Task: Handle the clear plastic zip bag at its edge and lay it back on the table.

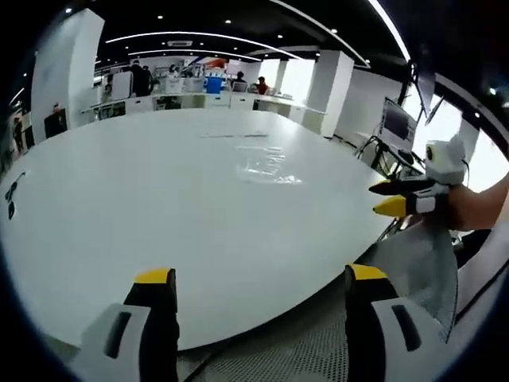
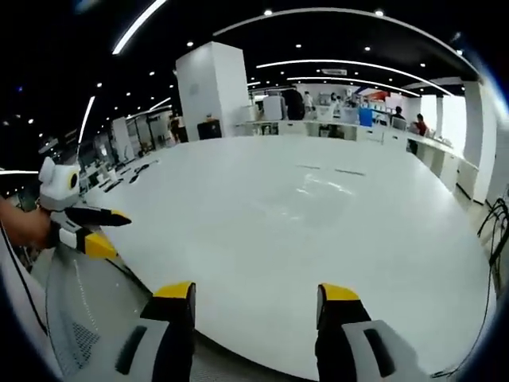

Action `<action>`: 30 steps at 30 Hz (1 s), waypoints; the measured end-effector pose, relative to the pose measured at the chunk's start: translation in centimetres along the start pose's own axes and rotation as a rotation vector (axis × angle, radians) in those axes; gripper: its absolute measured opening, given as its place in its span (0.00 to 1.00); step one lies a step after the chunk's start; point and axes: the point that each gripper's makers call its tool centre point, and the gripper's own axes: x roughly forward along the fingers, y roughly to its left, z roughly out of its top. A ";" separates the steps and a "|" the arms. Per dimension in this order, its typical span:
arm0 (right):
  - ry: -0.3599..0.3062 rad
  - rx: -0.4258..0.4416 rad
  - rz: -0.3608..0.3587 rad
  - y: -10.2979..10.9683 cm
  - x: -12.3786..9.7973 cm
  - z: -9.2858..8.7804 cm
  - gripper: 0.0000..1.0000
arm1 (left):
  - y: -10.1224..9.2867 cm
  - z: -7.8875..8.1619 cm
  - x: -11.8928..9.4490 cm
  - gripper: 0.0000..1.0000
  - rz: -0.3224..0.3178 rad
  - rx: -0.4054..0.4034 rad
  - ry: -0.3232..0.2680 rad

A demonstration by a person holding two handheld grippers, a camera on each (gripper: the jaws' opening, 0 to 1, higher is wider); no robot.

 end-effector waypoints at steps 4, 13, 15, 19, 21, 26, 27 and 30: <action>-0.023 0.018 -0.003 0.2 -0.3 0.6 0.63 | 0.1 0.2 0.0 0.94 0.002 -0.055 -0.009; -0.074 0.044 -0.027 -0.2 -0.3 1.4 0.66 | -0.3 0.7 -0.2 0.95 0.030 -0.084 -0.036; -0.062 0.035 -0.032 -0.1 -0.1 1.1 0.66 | -0.4 1.1 -0.6 0.95 0.036 -0.096 -0.045; -0.061 0.018 -0.042 -0.3 0.0 1.0 0.66 | -0.3 1.4 -0.6 0.95 0.037 -0.098 -0.054; -0.061 0.022 -0.050 -0.5 0.1 1.0 0.66 | -0.1 1.3 -0.4 0.95 0.038 -0.107 -0.047; -0.063 0.037 -0.049 -0.7 0.1 1.0 0.68 | -0.3 1.1 -0.2 0.96 0.039 -0.101 -0.036; -0.060 0.033 -0.051 -0.7 0.1 1.0 0.68 | -0.3 1.2 -0.2 0.96 0.039 -0.097 -0.038; -0.050 0.032 -0.048 -0.9 0.3 0.7 0.68 | 0.0 1.3 -0.2 0.95 0.041 -0.098 -0.042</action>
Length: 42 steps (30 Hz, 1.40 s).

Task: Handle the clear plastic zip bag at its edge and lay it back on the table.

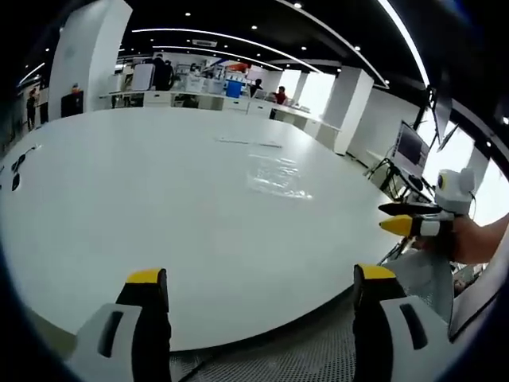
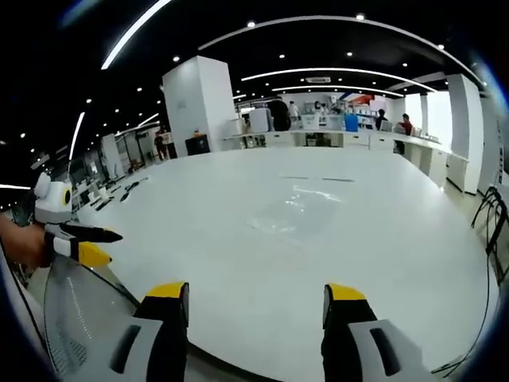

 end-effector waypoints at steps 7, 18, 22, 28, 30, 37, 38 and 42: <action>0.029 -0.018 0.037 0.3 0.1 -0.5 0.70 | 0.0 0.3 -0.1 0.95 -0.011 -0.010 -0.016; 0.066 -0.045 0.110 1.1 -0.1 -0.4 0.69 | -1.4 2.9 -0.3 0.94 -0.055 0.029 -0.044; 0.060 -0.078 0.133 1.0 0.1 0.9 0.69 | -2.7 3.5 0.1 0.93 -0.087 0.080 -0.038; 0.070 -0.161 0.166 0.4 1.6 2.5 0.66 | -5.0 4.8 0.2 0.93 -0.135 0.126 -0.046; 0.077 -0.198 0.174 0.1 2.3 2.9 0.66 | -5.2 5.3 0.4 0.93 -0.144 0.146 -0.059; 0.101 -0.340 0.197 -0.7 4.6 3.8 0.63 | -5.2 5.8 0.8 0.92 -0.159 0.174 -0.069; 0.111 -0.358 0.198 -1.0 5.0 3.7 0.63 | -5.2 5.8 0.8 0.92 -0.160 0.180 -0.068; 0.129 -0.402 0.204 -2.0 6.5 3.3 0.60 | -5.4 6.0 0.9 0.91 -0.165 0.206 -0.068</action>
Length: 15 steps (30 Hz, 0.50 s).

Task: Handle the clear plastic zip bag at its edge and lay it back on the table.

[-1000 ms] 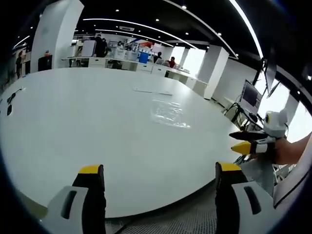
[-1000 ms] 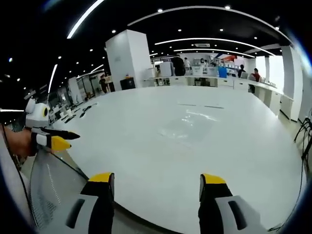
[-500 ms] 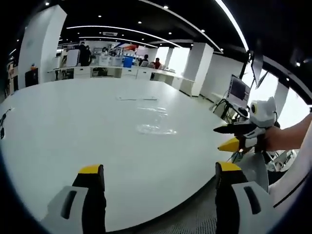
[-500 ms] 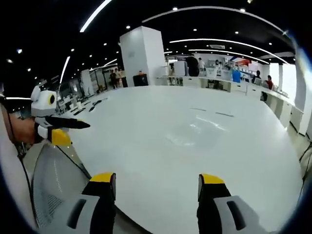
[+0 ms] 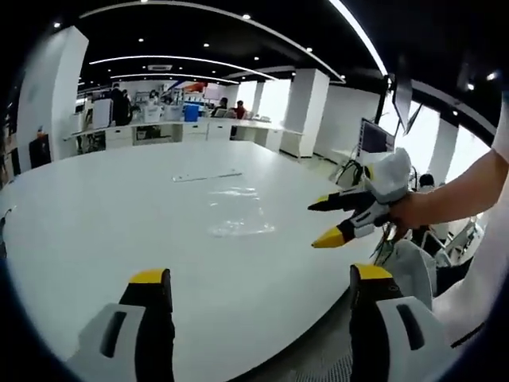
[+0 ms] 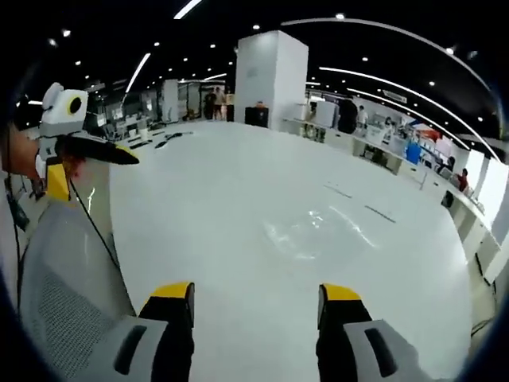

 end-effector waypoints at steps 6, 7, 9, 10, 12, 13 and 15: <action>0.036 -0.102 0.008 -1.5 1.9 -0.6 0.55 | -0.3 0.2 0.5 0.91 -0.010 0.009 0.007; 0.048 -0.115 0.011 -1.8 2.4 -0.8 0.54 | -0.5 0.3 0.6 0.91 -0.010 0.013 0.009; 0.056 -0.135 0.014 -2.4 3.1 -0.8 0.53 | -0.4 0.4 0.7 0.91 -0.011 0.012 0.010; 0.061 -0.138 0.016 -2.6 3.4 -0.9 0.52 | -0.5 0.4 0.8 0.91 -0.011 0.011 0.012; 0.077 -0.165 0.015 -3.1 3.9 -1.1 0.51 | -0.5 0.5 0.9 0.90 -0.011 0.012 0.013; 0.082 -0.175 0.019 -3.3 4.3 -1.2 0.49 | -0.6 0.5 1.0 0.90 -0.012 0.012 0.016; 0.096 -0.209 0.021 -3.8 4.9 -1.5 0.46 | -0.7 0.5 1.1 0.90 -0.010 0.011 0.020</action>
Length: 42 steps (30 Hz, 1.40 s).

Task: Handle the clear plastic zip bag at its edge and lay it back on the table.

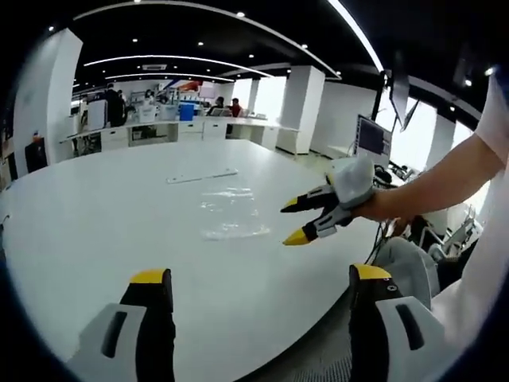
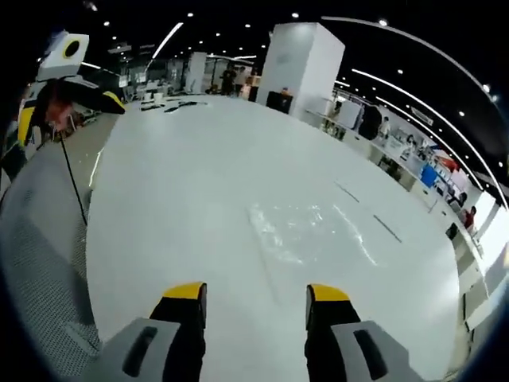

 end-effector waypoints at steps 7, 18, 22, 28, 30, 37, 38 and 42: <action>0.040 -0.073 0.022 -0.4 1.5 -0.7 0.38 | 0.1 -0.2 0.3 0.90 0.002 -0.013 0.009; 0.097 -0.162 0.043 -1.3 2.9 -2.0 0.24 | -0.8 0.0 0.5 0.90 0.002 -0.020 0.018; 0.107 -0.185 0.049 -1.7 3.4 -2.4 0.19 | -0.8 0.0 0.5 0.89 0.003 -0.022 0.024; 0.116 -0.201 0.052 -2.1 3.7 -2.5 0.13 | -0.8 0.2 0.7 0.89 0.004 -0.024 0.026; 0.122 -0.210 0.054 -2.2 3.7 -2.7 0.10 | -0.8 0.3 0.7 0.89 0.004 -0.025 0.025; 0.145 -0.219 0.067 -2.4 4.2 -3.3 0.09 | -0.6 0.2 0.8 0.89 0.003 -0.027 0.027; 0.149 -0.219 0.070 -2.4 4.3 -3.5 0.09 | -0.6 0.2 0.9 0.89 0.004 -0.027 0.027; 0.153 -0.222 0.076 -2.5 4.5 -3.6 0.07 | -0.5 0.2 0.9 0.89 0.004 -0.029 0.028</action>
